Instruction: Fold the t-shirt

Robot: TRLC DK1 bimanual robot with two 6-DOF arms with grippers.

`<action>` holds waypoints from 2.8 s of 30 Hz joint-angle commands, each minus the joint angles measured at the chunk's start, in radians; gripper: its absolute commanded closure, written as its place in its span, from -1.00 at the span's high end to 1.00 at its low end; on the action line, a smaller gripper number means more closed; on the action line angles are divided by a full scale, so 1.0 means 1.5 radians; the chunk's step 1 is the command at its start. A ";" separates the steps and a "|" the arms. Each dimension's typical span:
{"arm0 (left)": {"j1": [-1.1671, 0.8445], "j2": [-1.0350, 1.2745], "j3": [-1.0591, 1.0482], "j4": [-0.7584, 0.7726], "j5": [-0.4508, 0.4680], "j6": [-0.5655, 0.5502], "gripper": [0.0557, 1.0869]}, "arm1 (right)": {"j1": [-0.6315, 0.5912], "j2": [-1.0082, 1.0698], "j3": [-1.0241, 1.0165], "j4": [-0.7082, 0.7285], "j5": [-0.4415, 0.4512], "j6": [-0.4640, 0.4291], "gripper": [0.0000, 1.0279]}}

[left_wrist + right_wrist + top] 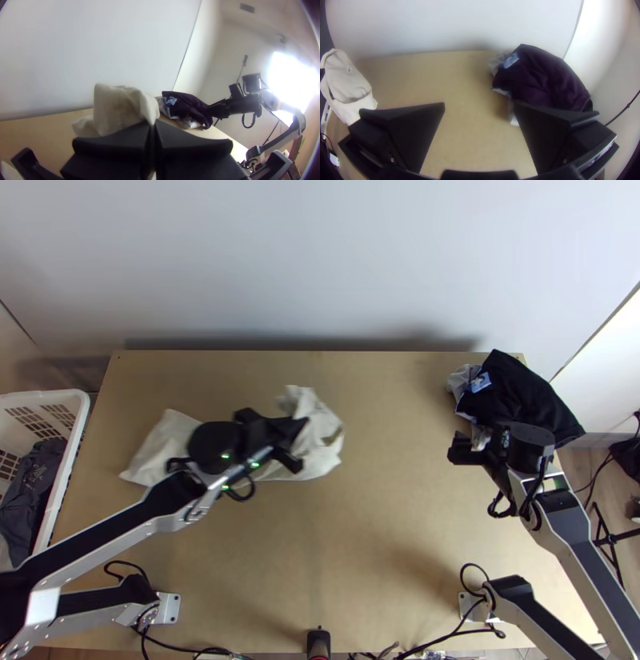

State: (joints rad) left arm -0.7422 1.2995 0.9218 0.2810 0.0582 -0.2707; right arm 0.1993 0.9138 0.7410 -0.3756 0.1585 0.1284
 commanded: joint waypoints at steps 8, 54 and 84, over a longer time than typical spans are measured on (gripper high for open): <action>-0.120 0.258 0.187 0.072 -0.016 -0.056 -0.92 | -0.083 -0.069 -0.075 0.017 0.001 0.004 0.87; -0.325 0.664 0.534 -0.312 -0.011 -0.176 -0.79 | -0.244 -0.252 -0.060 0.023 -0.033 0.074 0.81; -0.146 0.331 0.604 -0.683 0.122 -0.139 0.90 | -0.134 -0.107 -0.129 0.069 -0.077 0.114 0.91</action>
State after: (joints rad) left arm -1.0924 1.8877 1.8137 -0.6437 0.2237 -0.5224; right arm -0.0517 0.7074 0.5873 -0.2852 0.0704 0.2775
